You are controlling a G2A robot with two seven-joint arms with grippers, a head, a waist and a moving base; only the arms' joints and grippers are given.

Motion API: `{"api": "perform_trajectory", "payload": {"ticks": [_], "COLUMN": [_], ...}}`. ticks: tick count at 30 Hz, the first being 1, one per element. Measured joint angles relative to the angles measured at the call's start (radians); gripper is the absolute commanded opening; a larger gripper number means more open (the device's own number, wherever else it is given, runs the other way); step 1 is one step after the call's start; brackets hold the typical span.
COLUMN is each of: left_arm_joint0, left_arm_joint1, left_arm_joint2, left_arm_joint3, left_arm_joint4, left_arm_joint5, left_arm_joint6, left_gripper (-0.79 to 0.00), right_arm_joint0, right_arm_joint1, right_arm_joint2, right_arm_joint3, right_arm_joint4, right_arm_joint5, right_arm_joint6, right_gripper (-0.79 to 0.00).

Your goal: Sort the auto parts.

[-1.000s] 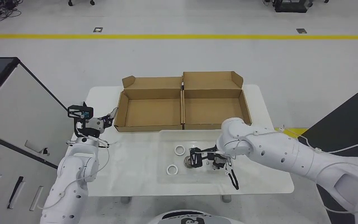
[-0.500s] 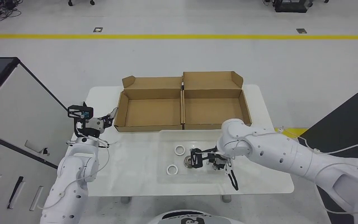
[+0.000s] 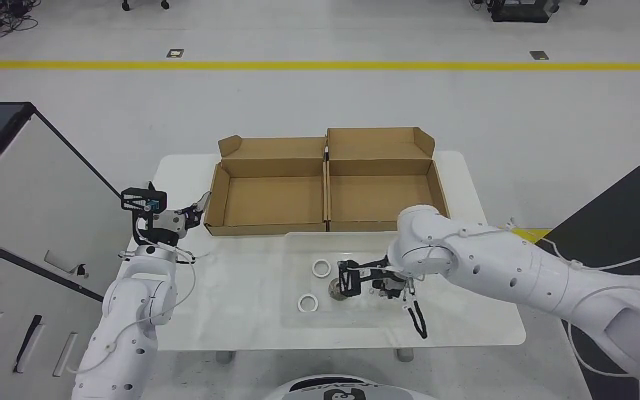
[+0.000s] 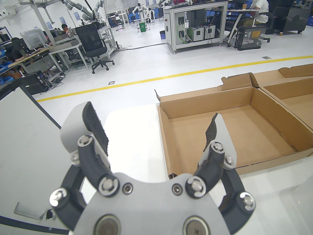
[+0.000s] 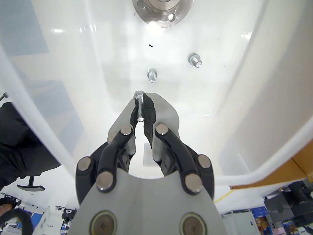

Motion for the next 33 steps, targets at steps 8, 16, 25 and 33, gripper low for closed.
{"api": "perform_trajectory", "payload": {"ticks": [8,16,25,33], "left_arm_joint0": [0.0,0.0,0.0,0.0], "left_arm_joint1": [0.0,0.0,0.0,0.0], "left_arm_joint2": [0.0,0.0,0.0,0.0], "left_arm_joint3": [0.0,0.0,0.0,0.0], "left_arm_joint4": [0.0,0.0,0.0,0.0], "left_arm_joint5": [0.0,0.0,0.0,0.0], "left_arm_joint6": [0.0,0.0,0.0,0.0], "left_gripper": [0.0,0.0,0.0,0.0], "right_arm_joint0": [0.075,0.116,0.127,0.107], "right_arm_joint1": [0.093,0.191,0.204,0.205], "right_arm_joint2": [0.052,0.086,0.081,0.102], "right_arm_joint3": [-0.109,-0.167,-0.173,-0.14], "right_arm_joint4": [0.118,0.198,0.204,0.202], "right_arm_joint5": [-0.034,-0.108,-0.114,-0.102], "right_arm_joint6": [-0.034,-0.108,-0.114,-0.19], "right_gripper": [-0.785,-0.785,-0.785,-0.785]}}
